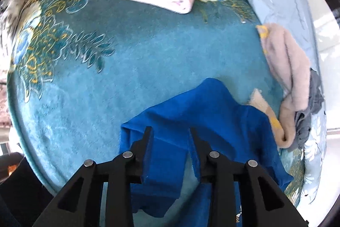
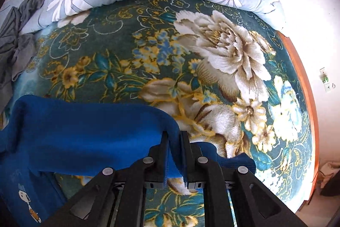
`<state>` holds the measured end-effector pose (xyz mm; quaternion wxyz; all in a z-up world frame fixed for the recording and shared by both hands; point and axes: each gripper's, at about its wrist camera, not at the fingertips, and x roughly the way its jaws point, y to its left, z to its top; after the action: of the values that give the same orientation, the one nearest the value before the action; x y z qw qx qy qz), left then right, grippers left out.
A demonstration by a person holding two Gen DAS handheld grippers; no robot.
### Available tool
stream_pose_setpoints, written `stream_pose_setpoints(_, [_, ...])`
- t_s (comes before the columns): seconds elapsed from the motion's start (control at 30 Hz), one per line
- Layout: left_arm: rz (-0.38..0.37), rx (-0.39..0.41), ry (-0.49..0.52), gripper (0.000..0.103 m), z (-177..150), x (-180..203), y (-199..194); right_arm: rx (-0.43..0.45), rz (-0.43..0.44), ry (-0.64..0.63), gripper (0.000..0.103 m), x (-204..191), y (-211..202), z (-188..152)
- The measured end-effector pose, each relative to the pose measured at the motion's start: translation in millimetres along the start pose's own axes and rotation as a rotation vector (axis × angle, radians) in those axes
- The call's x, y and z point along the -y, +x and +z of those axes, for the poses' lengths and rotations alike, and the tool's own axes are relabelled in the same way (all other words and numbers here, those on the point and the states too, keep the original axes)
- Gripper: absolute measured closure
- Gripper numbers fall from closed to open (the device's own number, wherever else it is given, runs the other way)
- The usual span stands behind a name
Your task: Fold clothes
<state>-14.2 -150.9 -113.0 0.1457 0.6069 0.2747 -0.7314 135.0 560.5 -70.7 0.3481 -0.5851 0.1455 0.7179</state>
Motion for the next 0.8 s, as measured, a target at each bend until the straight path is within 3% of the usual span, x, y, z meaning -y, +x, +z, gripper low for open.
stream_pose_setpoints(0.07, [-0.008, -0.033, -0.079, 0.07, 0.8, -12.1, 5.9, 0.029, 0.049, 0.064, 0.076, 8.5, -11.0, -4.0])
stream_pose_setpoints(0.17, [-0.144, -0.051, -0.262, 0.07, 3.6, -36.9, 9.1, 0.08, 0.155, 0.16, 0.074, 20.3, -32.6, -13.5])
stream_pose_setpoints(0.3, [-0.295, -0.057, -0.483, 0.064, 1.5, -65.6, 14.6, 0.11, 0.212, 0.169, 0.073, 20.9, -47.3, -21.1])
stream_pose_setpoints(0.43, [-0.413, -0.099, -0.604, 0.063, -0.3, -72.8, 31.0, 0.089, 0.269, 0.174, 0.073, 11.2, -49.7, -31.9])
stream_pose_setpoints(0.67, [-0.435, -0.098, -0.661, 0.064, 12.6, -77.4, 46.7, 0.033, 0.301, 0.101, 0.073, -21.5, -50.6, -58.3])
stream_pose_setpoints(0.73, [-0.366, -0.078, -0.616, 0.098, 17.1, -77.0, 44.5, 0.018, 0.306, 0.087, 0.073, -27.0, -50.0, -62.2])
stream_pose_setpoints(0.8, [-0.342, -0.075, -0.573, 0.103, 20.8, -74.3, 43.4, 0.008, 0.304, 0.078, 0.073, -31.7, -49.4, -64.8])
